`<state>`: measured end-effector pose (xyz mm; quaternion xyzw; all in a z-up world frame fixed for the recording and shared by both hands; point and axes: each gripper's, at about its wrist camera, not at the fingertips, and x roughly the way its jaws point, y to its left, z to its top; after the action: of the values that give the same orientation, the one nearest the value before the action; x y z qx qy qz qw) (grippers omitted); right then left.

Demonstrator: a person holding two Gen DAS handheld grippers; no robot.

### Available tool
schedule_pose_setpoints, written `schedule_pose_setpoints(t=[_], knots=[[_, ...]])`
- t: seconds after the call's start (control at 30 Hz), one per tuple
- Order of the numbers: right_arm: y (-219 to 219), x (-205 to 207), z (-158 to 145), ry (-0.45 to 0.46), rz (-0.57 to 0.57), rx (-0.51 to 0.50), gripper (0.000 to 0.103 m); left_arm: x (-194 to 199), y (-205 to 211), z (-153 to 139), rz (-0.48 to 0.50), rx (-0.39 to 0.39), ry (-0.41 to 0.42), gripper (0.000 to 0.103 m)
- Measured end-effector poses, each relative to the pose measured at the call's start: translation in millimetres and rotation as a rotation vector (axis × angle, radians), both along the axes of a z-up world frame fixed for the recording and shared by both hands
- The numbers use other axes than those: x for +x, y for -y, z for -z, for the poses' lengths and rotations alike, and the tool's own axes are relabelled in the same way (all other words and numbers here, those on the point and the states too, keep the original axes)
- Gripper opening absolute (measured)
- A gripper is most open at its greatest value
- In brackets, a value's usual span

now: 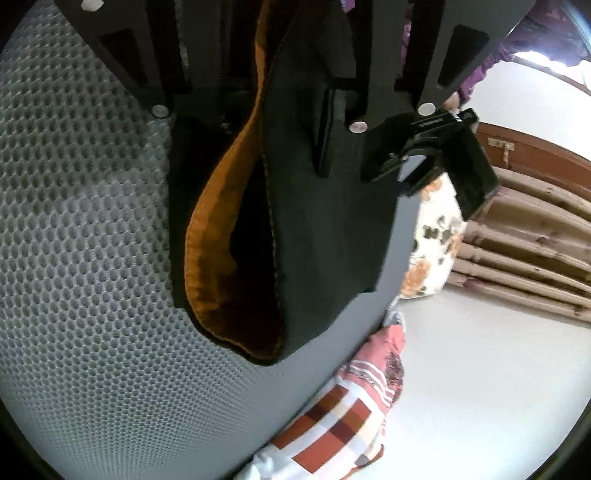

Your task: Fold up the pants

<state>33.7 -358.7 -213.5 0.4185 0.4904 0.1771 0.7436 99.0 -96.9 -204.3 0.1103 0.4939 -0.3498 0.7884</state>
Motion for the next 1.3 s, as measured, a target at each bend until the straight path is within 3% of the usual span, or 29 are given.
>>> schedule_pose_setpoints(t=[0.17, 0.3, 0.47, 0.53, 0.57, 0.6, 0.67, 0.73, 0.83, 1.0, 1.3], knots=[[-12, -4, -2, 0.01, -0.049, -0.055, 0.02, 1, -3, -1, 0.005, 0.006, -0.01, 0.064], [-7, -3, 6, -0.014, -0.035, -0.036, 0.031, 1, -2, 0, 0.004, 0.01, -0.016, 0.066], [-6, -3, 6, -0.002, -0.014, 0.008, 0.041, 6, -2, 5, 0.008, -0.014, -0.057, 0.076], [-10, 0, 6, 0.008, -0.015, 0.003, 0.041, 3, 2, 5, 0.03, 0.001, -0.037, 0.077], [-13, 1, 4, 0.01, -0.022, -0.02, 0.034, 1, 3, 5, 0.034, 0.003, -0.025, 0.076], [-16, 2, 4, 0.007, -0.031, -0.052, 0.024, 1, 3, 5, 0.032, 0.005, -0.021, 0.073], [-17, 0, 3, 0.027, -0.03, -0.026, 0.021, 1, 1, 2, 0.023, 0.01, -0.01, 0.062], [-19, -1, -2, 0.049, -0.026, -0.009, 0.019, 3, -1, -4, 0.003, 0.006, -0.008, 0.05], [-21, -2, -7, 0.069, -0.02, -0.001, 0.019, -3, -2, -14, 0.003, 0.02, 0.037, 0.04], [-23, -8, -14, 0.104, 0.006, 0.066, 0.019, -12, -10, -26, -0.002, 0.029, 0.077, 0.033], [-44, 2, -26, 0.132, -0.03, 0.084, 0.019, -14, -38, -44, -0.047, 0.024, 0.118, 0.029]])
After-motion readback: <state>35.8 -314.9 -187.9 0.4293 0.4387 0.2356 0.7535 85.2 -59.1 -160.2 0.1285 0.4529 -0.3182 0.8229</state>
